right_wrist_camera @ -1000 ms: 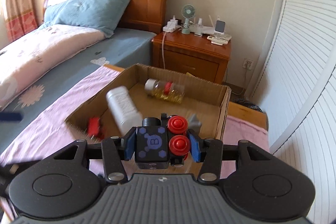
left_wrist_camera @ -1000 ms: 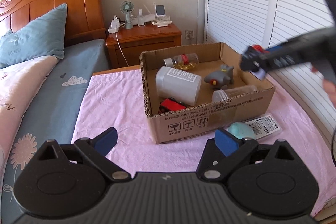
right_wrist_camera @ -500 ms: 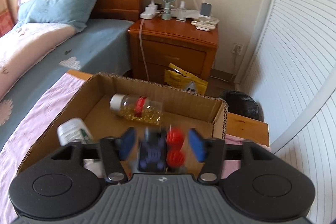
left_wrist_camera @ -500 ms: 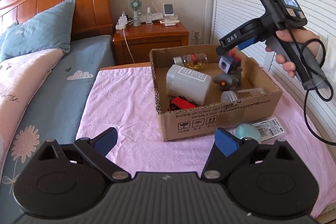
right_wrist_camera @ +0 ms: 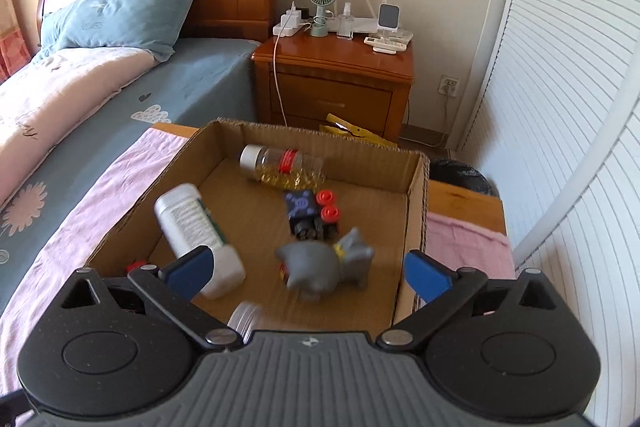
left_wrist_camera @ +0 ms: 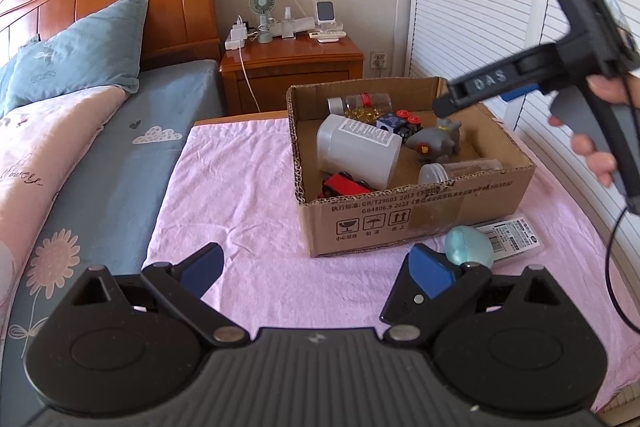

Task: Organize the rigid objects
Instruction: 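Withdraw both tools and move the left tool to the black square device, then close the left gripper on the black square device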

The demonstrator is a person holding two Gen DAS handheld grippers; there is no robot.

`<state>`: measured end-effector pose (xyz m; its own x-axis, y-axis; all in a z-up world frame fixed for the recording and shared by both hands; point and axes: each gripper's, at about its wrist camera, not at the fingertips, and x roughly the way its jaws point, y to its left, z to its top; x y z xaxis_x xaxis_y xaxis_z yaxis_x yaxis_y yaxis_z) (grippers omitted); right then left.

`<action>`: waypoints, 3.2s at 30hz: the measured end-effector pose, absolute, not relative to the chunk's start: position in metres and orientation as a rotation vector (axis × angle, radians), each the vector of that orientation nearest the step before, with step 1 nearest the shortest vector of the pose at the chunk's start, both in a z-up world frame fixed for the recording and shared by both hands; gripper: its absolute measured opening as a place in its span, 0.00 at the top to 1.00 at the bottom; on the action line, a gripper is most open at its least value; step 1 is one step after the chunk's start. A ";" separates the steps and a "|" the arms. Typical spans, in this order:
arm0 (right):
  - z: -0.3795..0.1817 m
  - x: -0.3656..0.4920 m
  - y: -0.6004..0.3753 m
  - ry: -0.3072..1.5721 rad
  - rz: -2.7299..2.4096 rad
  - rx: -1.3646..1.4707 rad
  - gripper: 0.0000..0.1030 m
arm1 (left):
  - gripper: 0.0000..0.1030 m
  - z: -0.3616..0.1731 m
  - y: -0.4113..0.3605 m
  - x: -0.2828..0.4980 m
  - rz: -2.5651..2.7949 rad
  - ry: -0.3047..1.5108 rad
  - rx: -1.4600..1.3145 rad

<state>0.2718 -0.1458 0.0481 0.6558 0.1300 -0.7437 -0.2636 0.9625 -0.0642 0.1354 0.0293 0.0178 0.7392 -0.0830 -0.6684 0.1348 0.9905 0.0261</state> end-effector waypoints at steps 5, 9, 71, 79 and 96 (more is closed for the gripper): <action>0.050 0.242 -0.152 0.834 0.212 -0.135 0.00 | 0.04 0.023 0.031 0.127 -0.099 0.724 0.069; 0.046 0.218 -0.157 0.835 0.175 -0.131 0.00 | 0.04 0.025 0.031 0.123 -0.094 0.740 0.072; -0.067 0.120 -0.183 0.890 0.196 -0.177 0.00 | 0.03 -0.070 -0.007 0.164 -0.152 0.982 0.047; -0.068 0.118 -0.183 0.880 0.186 -0.173 0.00 | 0.03 -0.079 -0.029 0.175 -0.180 0.975 0.057; -0.070 0.112 -0.183 0.834 0.193 -0.171 0.00 | 0.03 -0.084 0.001 0.159 -0.116 0.939 0.036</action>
